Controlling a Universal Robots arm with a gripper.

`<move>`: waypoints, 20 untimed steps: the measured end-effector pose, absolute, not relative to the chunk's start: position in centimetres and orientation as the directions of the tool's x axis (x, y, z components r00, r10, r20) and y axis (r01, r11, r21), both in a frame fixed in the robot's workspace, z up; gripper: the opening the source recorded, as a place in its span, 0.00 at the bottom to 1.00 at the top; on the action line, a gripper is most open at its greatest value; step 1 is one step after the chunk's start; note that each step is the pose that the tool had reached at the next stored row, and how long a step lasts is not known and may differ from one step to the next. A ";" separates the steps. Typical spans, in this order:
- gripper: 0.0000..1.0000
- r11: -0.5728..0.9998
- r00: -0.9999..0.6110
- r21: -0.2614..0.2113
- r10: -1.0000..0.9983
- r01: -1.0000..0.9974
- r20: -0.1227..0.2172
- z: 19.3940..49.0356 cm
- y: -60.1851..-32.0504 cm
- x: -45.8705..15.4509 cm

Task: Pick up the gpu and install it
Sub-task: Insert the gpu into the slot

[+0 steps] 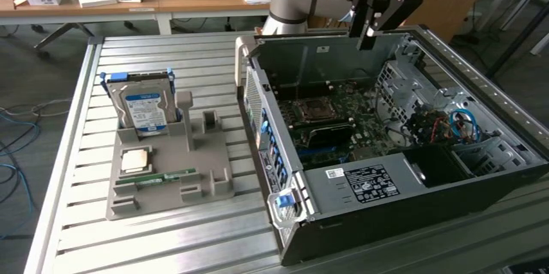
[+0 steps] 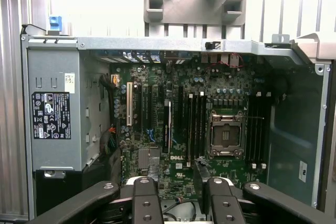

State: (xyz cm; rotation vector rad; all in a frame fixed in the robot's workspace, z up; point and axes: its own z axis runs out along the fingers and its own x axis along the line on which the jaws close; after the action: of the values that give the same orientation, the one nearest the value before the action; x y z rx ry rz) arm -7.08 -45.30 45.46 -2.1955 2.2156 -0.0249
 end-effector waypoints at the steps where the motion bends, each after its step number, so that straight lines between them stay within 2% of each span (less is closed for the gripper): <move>1: 0.40 0.009 -0.009 -0.027 -1.000 -1.000 -0.005 45.3 -45.3 -7.1; 20: 0.40 0.009 -0.009 -0.027 -1.000 -1.000 -0.012 41.8 -45.3 -7.1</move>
State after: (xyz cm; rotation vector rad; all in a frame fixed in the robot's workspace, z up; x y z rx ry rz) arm -7.08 -45.30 41.84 -2.1917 2.2121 -0.0169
